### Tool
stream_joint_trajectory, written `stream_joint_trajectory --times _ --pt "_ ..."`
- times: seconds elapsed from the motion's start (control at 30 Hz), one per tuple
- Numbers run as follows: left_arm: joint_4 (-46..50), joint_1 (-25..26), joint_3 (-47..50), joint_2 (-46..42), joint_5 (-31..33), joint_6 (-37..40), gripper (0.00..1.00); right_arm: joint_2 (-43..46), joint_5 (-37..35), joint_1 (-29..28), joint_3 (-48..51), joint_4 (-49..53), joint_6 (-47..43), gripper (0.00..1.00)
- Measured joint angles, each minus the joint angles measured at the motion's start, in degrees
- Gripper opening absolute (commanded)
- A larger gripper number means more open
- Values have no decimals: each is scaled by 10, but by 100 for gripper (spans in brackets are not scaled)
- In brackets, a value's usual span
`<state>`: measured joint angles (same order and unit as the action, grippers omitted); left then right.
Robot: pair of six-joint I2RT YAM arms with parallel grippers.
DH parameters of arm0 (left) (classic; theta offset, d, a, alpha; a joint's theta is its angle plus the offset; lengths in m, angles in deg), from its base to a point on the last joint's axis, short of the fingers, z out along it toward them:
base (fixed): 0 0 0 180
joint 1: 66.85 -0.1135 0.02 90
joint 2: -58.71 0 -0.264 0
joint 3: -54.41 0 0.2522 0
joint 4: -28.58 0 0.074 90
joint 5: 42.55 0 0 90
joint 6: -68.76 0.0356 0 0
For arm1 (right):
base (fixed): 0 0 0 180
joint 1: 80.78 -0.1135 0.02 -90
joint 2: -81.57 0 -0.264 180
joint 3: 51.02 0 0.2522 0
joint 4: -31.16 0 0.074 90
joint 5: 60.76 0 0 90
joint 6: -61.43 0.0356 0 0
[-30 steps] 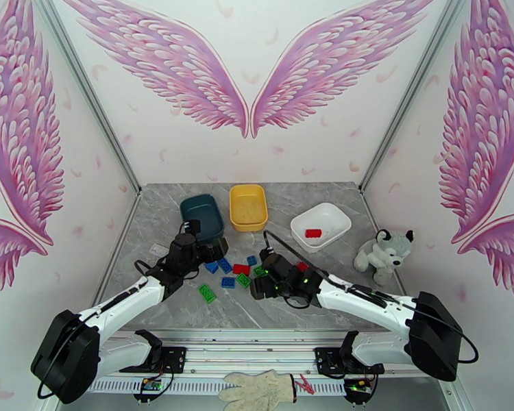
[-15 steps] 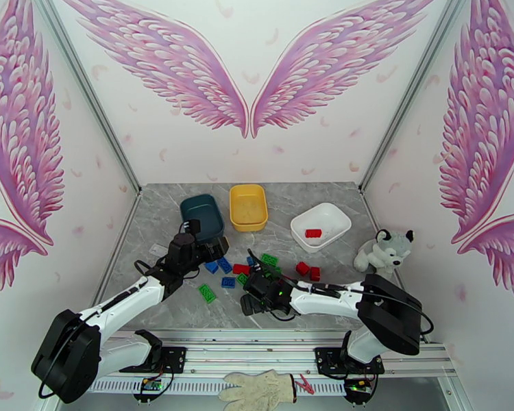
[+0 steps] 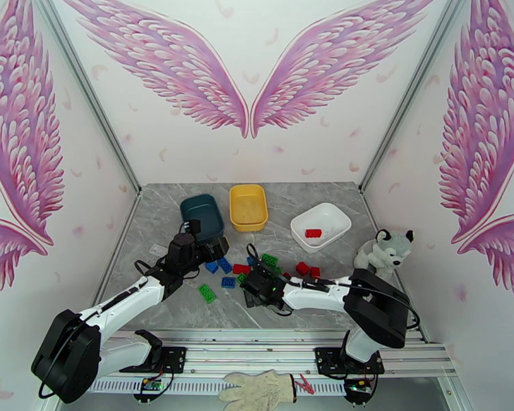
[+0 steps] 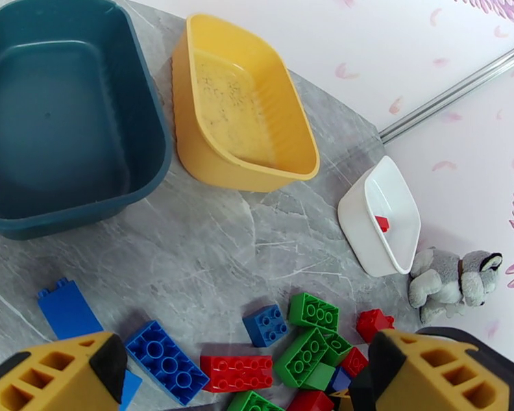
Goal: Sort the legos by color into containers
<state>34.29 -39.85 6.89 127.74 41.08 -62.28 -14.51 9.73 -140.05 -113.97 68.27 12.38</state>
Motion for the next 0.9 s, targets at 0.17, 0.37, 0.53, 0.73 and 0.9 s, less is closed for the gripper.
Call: stream_joint_trajectory --times 0.17,0.37,0.53,0.73,0.9 --pt "0 0 0 0 0 0 99 -21 -5 1 -24 1 -7 86" --pt "0 0 0 0 0 -1 99 -31 -5 1 -36 2 -11 81" --pt "0 0 0 0 0 -1 99 -38 -1 2 -45 0 -17 80" --pt "0 0 0 0 0 -1 99 -57 6 2 -65 -5 -19 80" --pt "0 0 0 0 0 -2 99 -62 6 2 -72 -6 -19 81"
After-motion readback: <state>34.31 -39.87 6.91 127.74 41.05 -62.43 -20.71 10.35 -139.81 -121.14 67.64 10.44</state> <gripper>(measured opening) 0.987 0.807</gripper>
